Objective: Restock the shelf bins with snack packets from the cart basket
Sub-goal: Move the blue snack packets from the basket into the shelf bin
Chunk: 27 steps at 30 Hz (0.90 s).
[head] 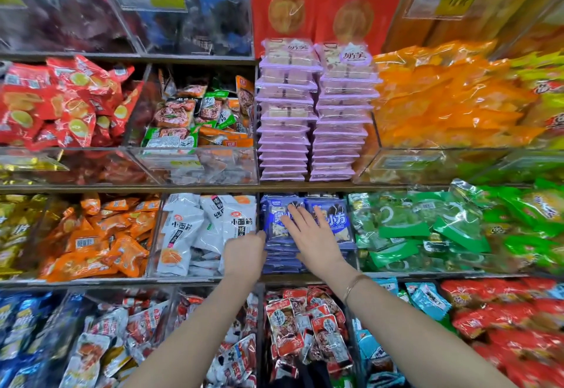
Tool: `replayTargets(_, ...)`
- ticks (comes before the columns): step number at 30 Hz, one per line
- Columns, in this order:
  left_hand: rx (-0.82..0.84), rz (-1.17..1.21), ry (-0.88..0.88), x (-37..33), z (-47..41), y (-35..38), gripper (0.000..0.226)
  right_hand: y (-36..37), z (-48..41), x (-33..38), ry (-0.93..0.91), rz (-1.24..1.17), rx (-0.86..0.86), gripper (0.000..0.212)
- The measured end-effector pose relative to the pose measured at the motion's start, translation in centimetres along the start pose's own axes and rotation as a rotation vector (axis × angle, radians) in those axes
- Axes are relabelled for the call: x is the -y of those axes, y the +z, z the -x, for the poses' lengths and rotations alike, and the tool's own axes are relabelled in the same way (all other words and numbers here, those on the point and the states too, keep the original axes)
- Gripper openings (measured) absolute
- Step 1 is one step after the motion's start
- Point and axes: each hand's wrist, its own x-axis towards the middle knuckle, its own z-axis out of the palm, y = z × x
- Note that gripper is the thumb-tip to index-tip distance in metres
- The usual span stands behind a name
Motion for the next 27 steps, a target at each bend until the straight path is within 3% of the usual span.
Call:
replayTargets(6, -0.013, 0.132, 0.03, 0.4, -0.1, 0.4, 0.021, -0.2, -0.1, -0.8, -0.045, -0.088, 0.004, 0.093)
replayTargets(10, -0.118, 0.258, 0.016, 0.3, 1.1, 0.5, 0.055, -0.5, 1.8, -2.5, -0.022, -0.294, -0.019, 0.115)
replayTargets(13, -0.232, 0.145, 0.232, -1.1, 0.3, -0.7, 0.087, -0.6, 3.2, -4.1, 0.076, -0.211, 0.042, 0.122)
replayTargets(15, -0.16, 0.069, 0.35, -2.4, -1.1, -1.3, 0.109, -0.8, 3.1, -4.4, 0.116, -0.122, 0.111, 0.117)
replayTargets(17, -0.064, 0.014, 0.338, -3.4, -2.6, -1.7, 0.12, -1.1, 2.4, -4.5, 0.141, -0.098, 0.121, 0.111)
replayTargets(20, 0.018, -0.072, 0.29, -3.4, -3.6, -0.8, 0.122, -1.1, 1.4, -4.9, 0.15, -0.136, 0.13, 0.109)
replayTargets(27, -0.022, -0.026, 0.3, -2.6, -3.7, 0.6, 0.118, -1.2, 0.3, -5.0, 0.147, -0.145, 0.125, 0.116)
